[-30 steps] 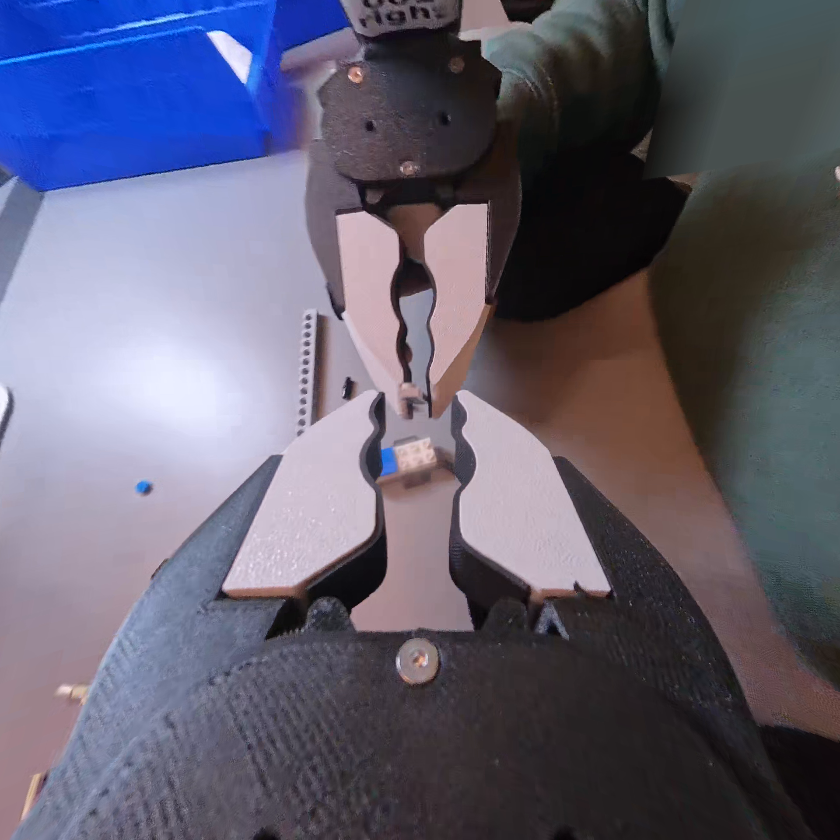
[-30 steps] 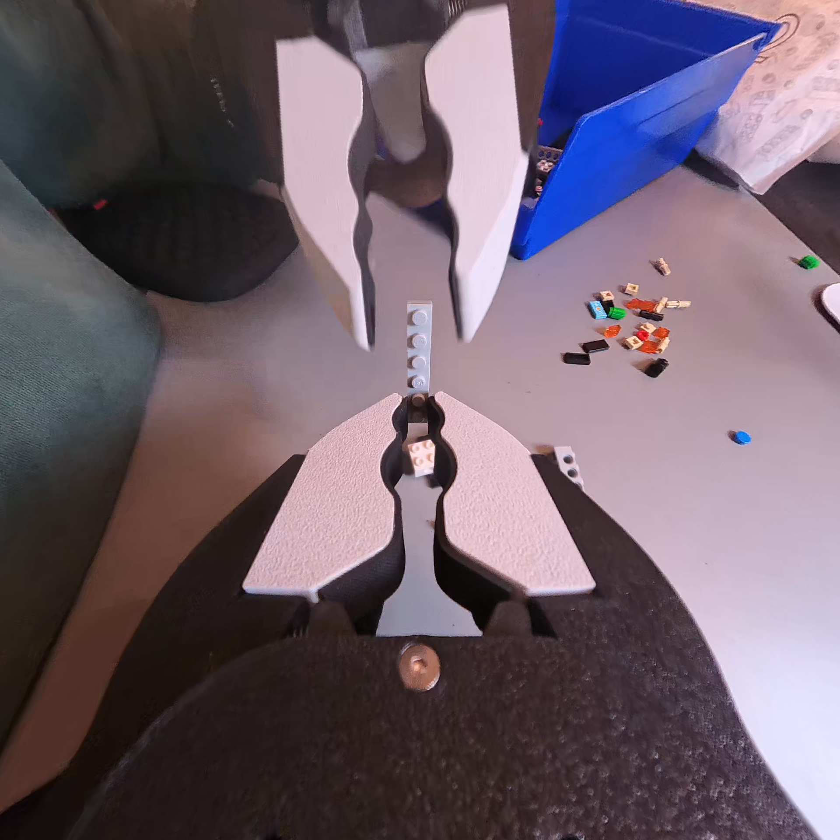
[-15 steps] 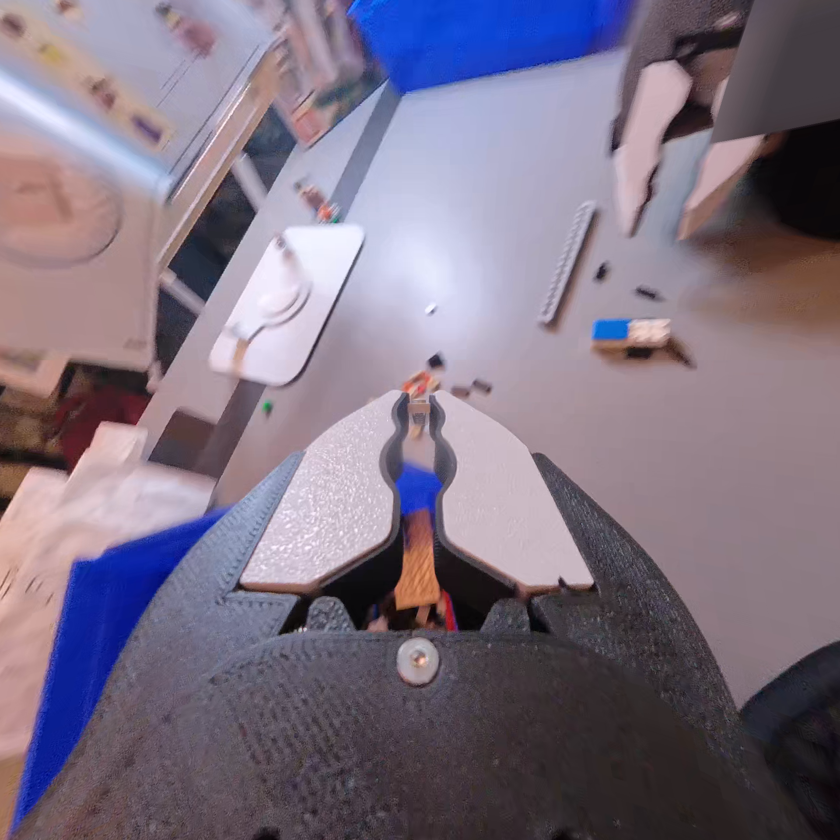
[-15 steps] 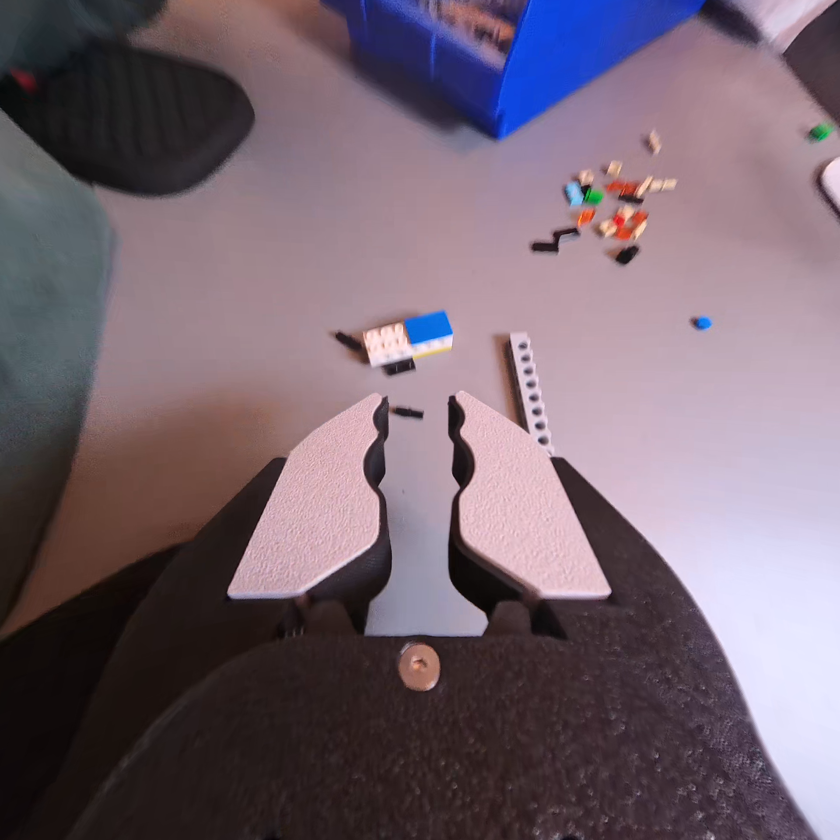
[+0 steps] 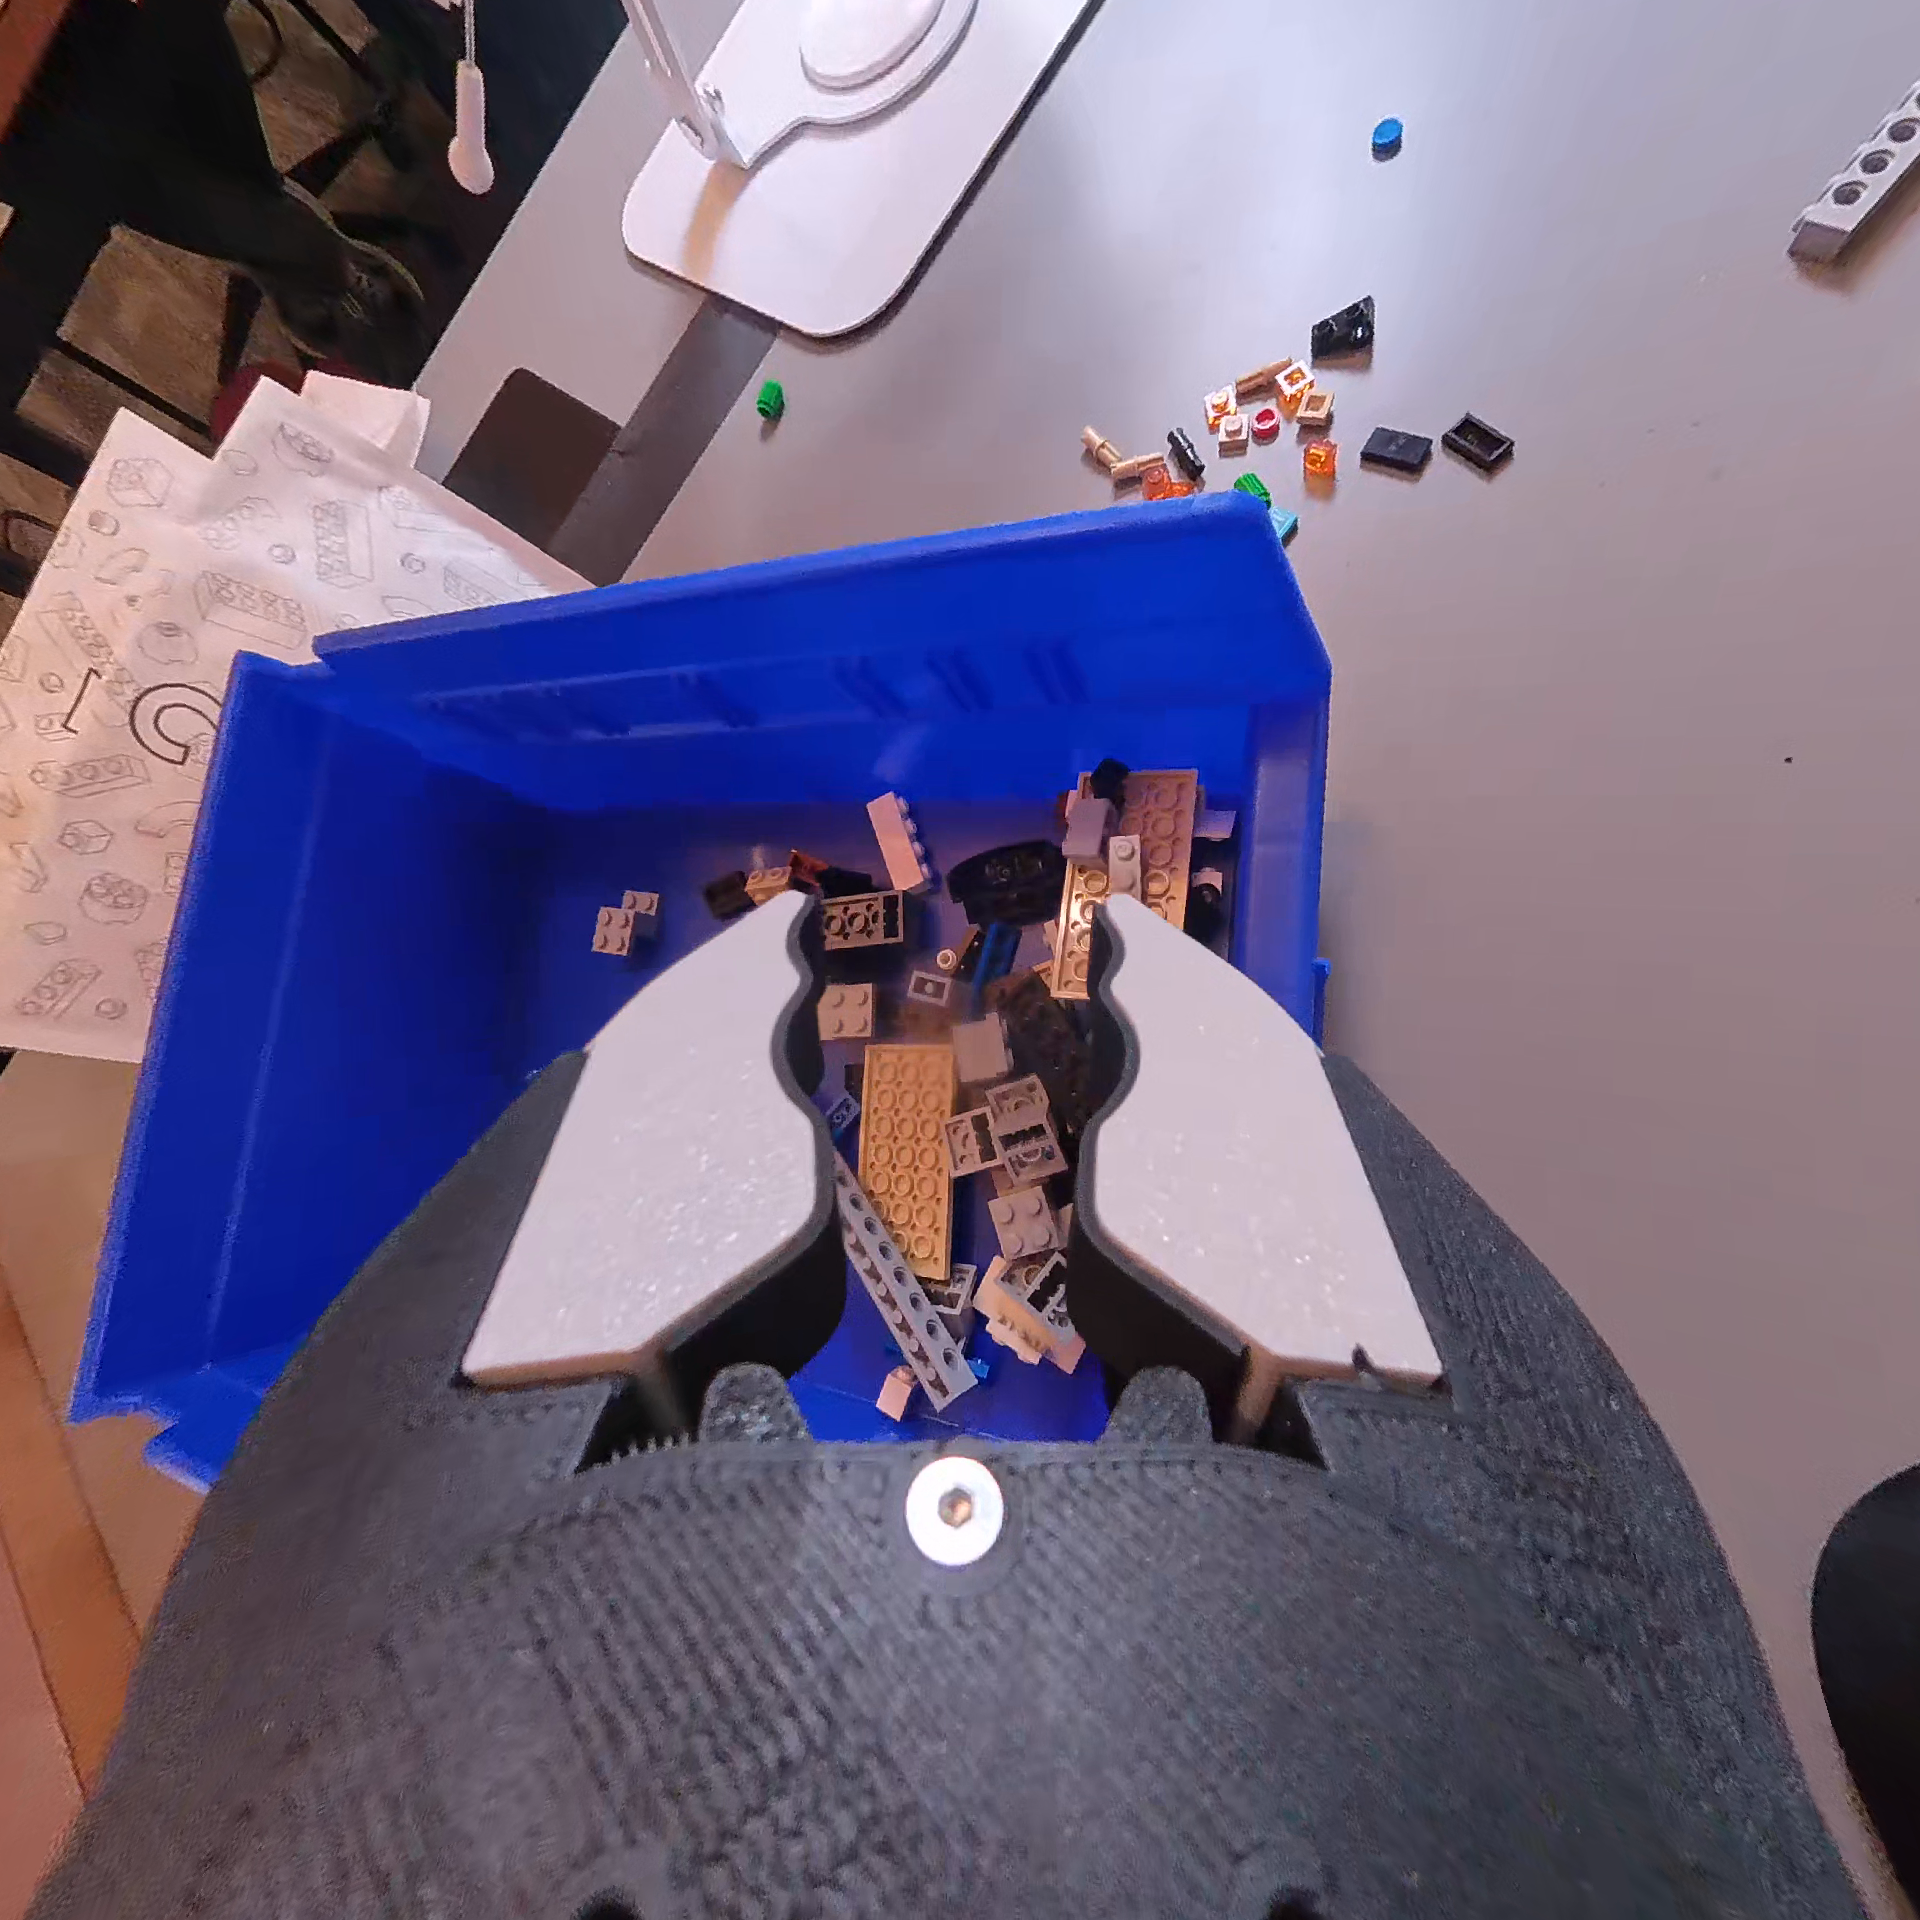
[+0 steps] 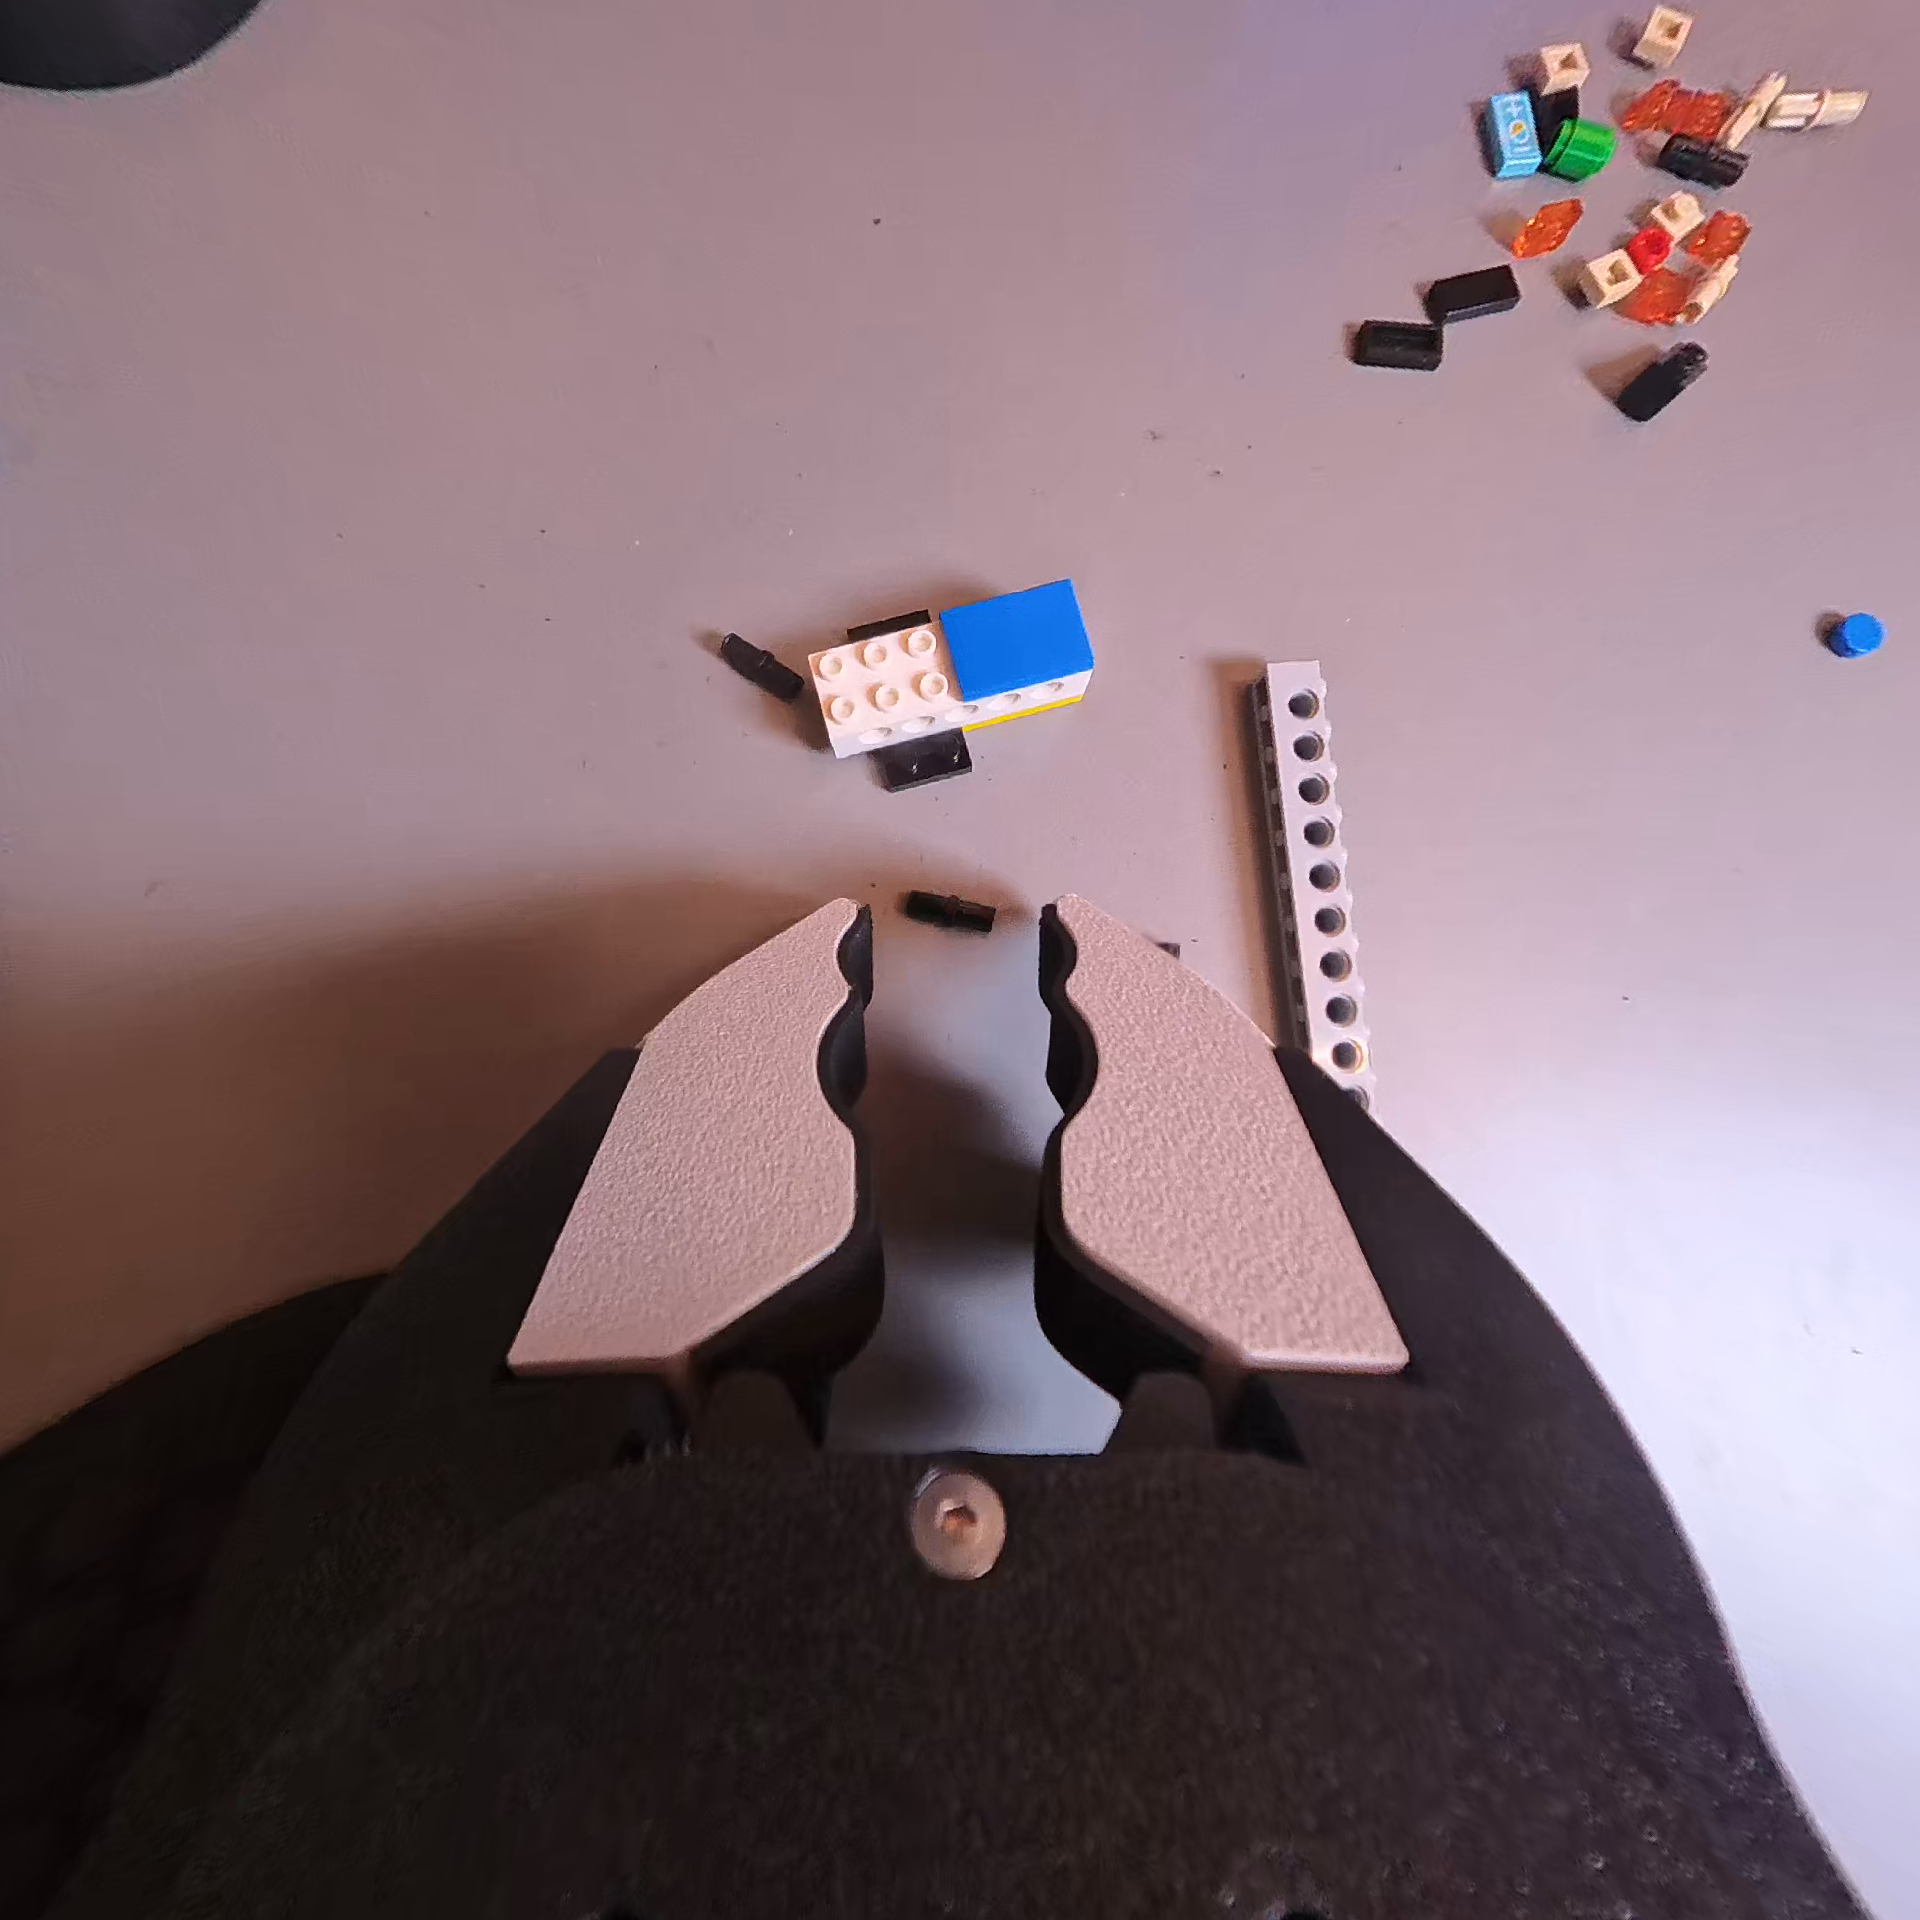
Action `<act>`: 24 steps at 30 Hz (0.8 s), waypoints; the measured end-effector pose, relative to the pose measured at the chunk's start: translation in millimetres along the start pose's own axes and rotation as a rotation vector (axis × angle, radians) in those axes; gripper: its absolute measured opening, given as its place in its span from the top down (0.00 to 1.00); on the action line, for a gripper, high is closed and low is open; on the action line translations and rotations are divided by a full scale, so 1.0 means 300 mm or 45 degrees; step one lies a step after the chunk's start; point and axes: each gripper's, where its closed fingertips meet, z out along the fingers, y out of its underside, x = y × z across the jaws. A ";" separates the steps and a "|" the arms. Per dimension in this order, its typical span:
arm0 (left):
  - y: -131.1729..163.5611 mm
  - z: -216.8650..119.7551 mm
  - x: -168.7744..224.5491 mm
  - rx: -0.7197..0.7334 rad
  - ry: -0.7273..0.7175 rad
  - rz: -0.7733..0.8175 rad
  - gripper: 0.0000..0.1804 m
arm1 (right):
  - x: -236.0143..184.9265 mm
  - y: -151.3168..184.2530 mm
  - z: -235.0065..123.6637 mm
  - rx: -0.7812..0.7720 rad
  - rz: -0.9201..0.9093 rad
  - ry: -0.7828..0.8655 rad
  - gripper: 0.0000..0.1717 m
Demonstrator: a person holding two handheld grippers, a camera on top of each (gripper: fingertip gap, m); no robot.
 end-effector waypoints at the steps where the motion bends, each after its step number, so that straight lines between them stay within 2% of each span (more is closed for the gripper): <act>1: -0.002 -0.003 0.000 0.001 -0.004 0.006 0.73 | -0.001 -0.001 0.001 -0.003 0.000 -0.002 0.82; 5: -0.087 -0.028 0.083 0.148 0.092 0.060 0.77 | 0.003 0.002 0.004 -0.017 -0.010 0.011 0.84; 8: -0.199 -0.029 0.296 0.322 0.389 0.127 0.83 | 0.002 0.001 0.008 -0.029 -0.022 0.017 0.84; 10: -0.235 0.016 0.444 0.337 0.548 0.204 0.82 | -0.002 -0.008 0.013 -0.018 -0.021 0.017 0.84; 14: -0.241 0.172 0.633 0.263 0.663 0.423 0.80 | -0.037 -0.056 0.021 0.029 0.019 0.013 0.80; 16: -0.248 0.228 0.689 0.228 0.738 0.428 0.79 | -0.044 -0.094 0.035 0.060 0.105 0.035 0.79; 19: -0.275 0.281 0.725 0.228 0.799 0.442 0.76 | -0.036 -0.093 0.076 -0.006 0.148 0.083 0.73; 22: -0.293 0.294 0.755 0.282 0.906 0.490 0.70 | -0.031 -0.098 0.076 0.019 0.111 0.068 0.79; 24: -0.293 0.283 0.777 0.314 0.982 0.529 0.72 | -0.020 -0.089 0.068 0.026 0.080 0.075 0.81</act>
